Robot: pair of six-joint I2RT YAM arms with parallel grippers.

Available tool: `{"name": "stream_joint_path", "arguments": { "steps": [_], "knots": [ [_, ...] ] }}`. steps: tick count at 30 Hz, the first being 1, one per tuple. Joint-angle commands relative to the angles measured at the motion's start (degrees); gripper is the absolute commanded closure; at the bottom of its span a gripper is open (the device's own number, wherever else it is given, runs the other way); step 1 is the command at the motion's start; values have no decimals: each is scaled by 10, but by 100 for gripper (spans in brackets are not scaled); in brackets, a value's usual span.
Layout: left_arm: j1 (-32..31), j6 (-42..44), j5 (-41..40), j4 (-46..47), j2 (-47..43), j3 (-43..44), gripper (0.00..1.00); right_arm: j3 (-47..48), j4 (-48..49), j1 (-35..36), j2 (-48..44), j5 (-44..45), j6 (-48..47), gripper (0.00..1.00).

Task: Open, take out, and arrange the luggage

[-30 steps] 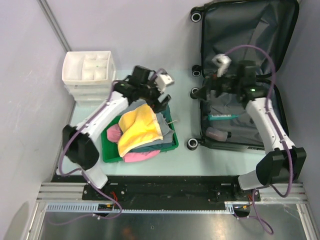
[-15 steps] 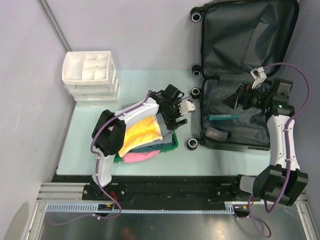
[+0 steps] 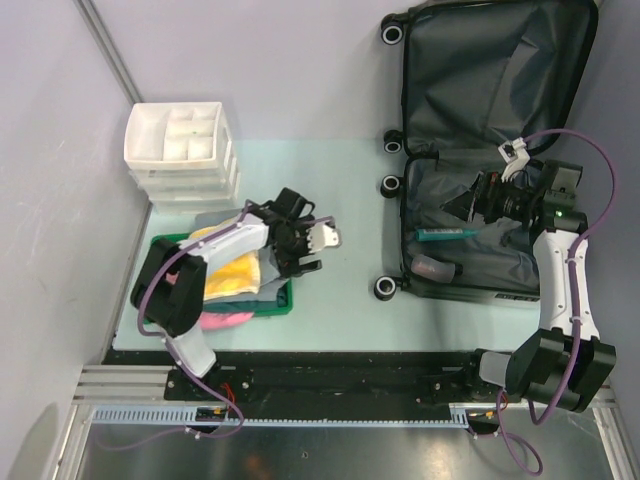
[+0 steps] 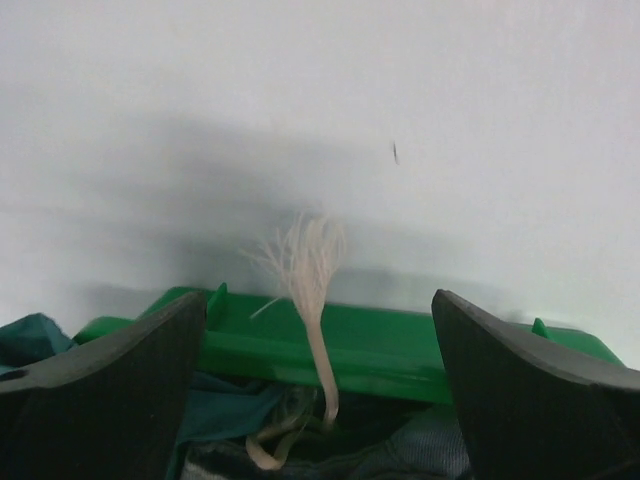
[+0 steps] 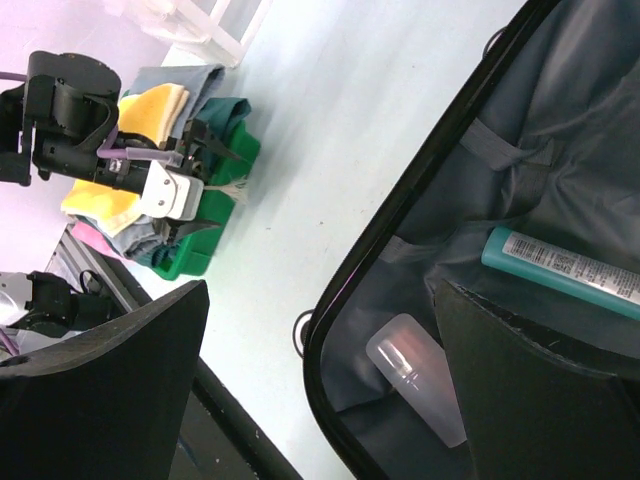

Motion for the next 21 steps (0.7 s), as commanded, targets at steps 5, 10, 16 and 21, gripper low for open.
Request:
{"name": "stream_joint_path", "arguments": {
  "steps": [5,10,16,21],
  "knots": [
    [91,130,-28,-79,-64,-63,1,1,12,7,-4,-11,8,0],
    [112,47,72,-114,-130,33,0,1,17,15,-4,-3,11,0],
    [133,-186,97,-104,-124,274,3,0,34,38,-2,14,18,0],
    [219,-356,36,-97,-37,445,2,0,54,48,-8,43,34,0]
  ]
}}
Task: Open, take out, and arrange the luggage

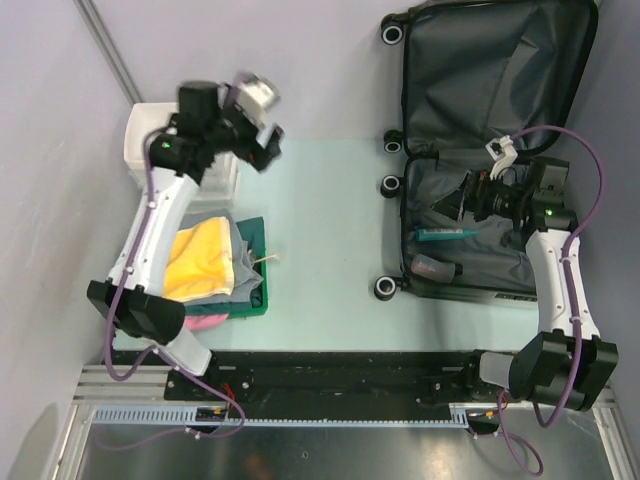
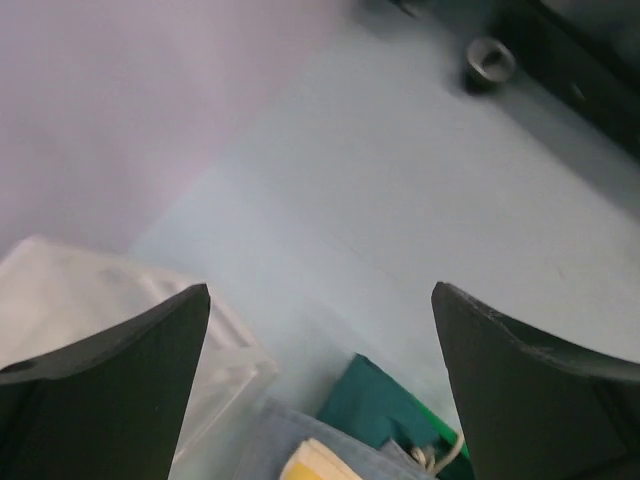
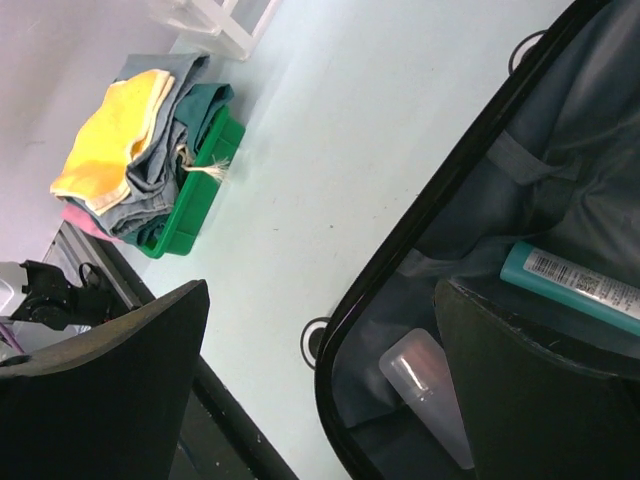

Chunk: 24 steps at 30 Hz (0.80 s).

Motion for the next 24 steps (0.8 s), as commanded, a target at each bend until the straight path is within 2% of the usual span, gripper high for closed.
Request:
{"name": "stream_joint_path", "arguments": {
  "steps": [1,2,5,6,14,24],
  "knots": [
    [75,-217,-40,1,59,119,3,2,34,6,-8,27,15,0],
    [87,-228,-84,4,76,131,3,2,33,6,-11,30,12,0],
    [122,-258,-122,12,104,178,7,1,24,5,-15,36,7,0],
    [134,-268,-137,15,112,195,12,1,18,5,-18,36,7,0],
    [228,-243,-145,32,187,255,24,0,11,5,-22,36,-7,0],
    [281,-219,-157,60,202,214,38,-6,12,5,-23,40,-6,0]
  ]
}}
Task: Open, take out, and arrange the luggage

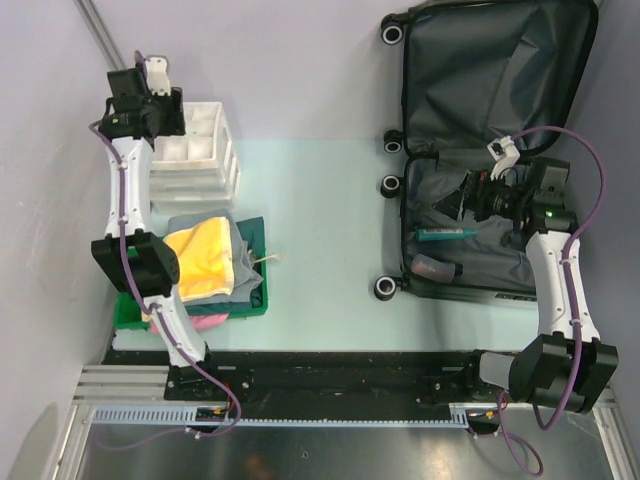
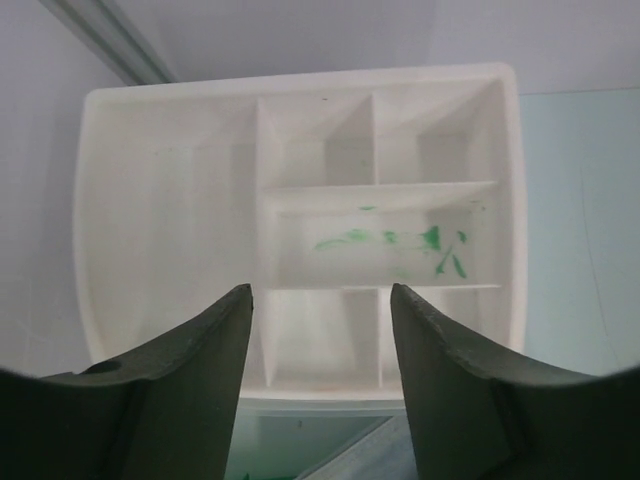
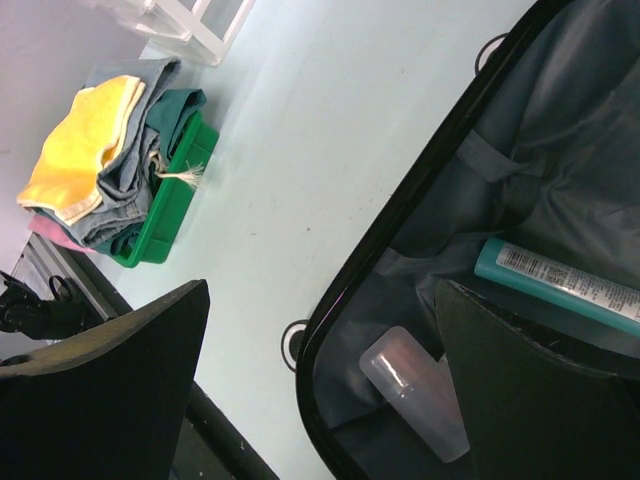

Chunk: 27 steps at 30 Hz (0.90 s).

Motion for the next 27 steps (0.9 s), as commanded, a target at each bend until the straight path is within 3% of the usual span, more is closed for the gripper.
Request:
{"name": "stream_joint_path", "arguments": {
  "steps": [1,18,23,27],
  "knots": [
    [16,-4,-20,34,-6,-11,39,-4,3,1,-17,0,-5,0],
    [39,49,27,65,19,-96,45,-7,2,-4,-15,-2,-9,0],
    [34,26,54,67,23,-100,61,-9,0,-6,-16,-2,-12,0],
    [14,17,54,67,18,-108,67,-11,-1,-12,-15,-8,-14,0]
  ]
}}
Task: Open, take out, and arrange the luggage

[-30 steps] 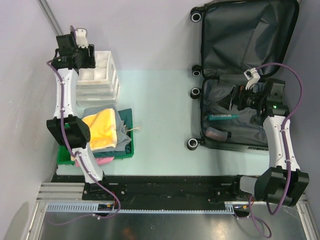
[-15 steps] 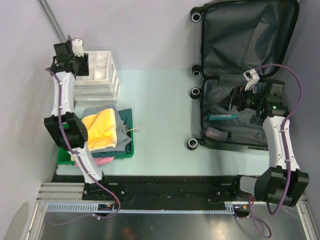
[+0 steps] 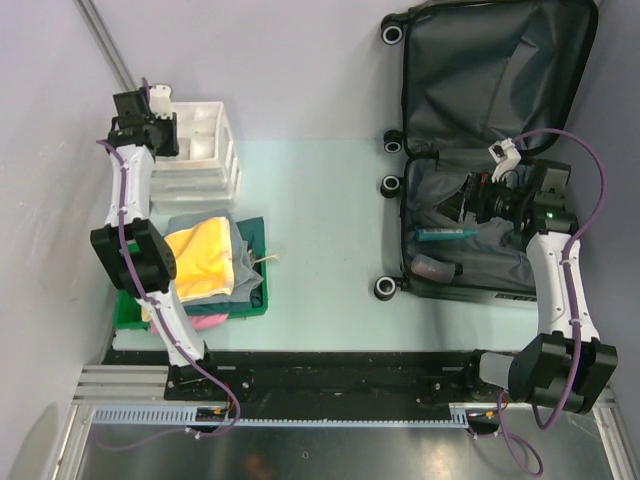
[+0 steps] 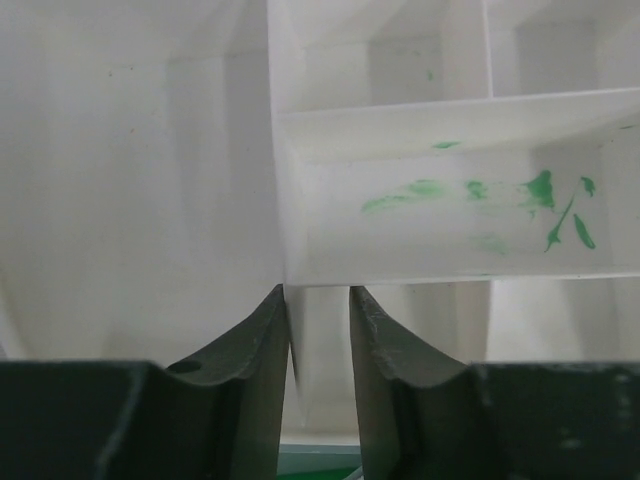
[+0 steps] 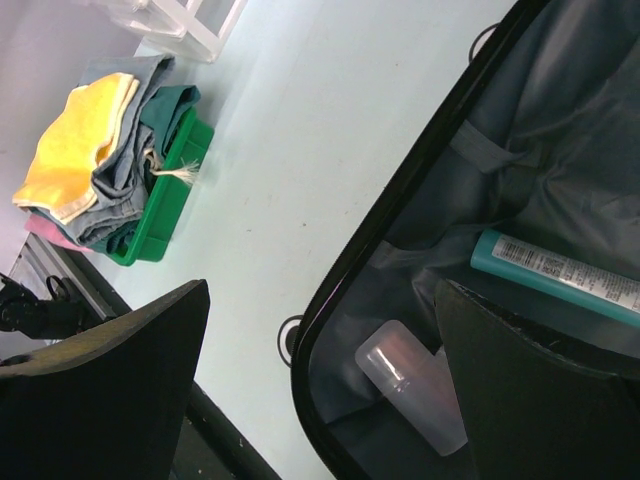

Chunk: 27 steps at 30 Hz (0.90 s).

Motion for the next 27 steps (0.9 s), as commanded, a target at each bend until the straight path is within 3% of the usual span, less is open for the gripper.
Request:
{"name": "stream_joint_path", "arguments": {
  "steps": [1,3,7,14,27],
  "knots": [
    [-24,-26,35,14,-10,-10,71,-3,3,-8,-15,-8,-9,0],
    [-40,-31,39,14,-19,-20,78,-3,6,-9,-15,-9,-7,0],
    [-62,-52,49,14,-34,-30,100,-2,9,-11,-18,-11,-3,0],
    [-126,-129,34,17,-79,-54,100,-3,14,-12,-19,-6,3,0],
    [-341,-321,-207,25,-142,-87,100,-3,21,-23,-24,37,0,0]
  ]
}}
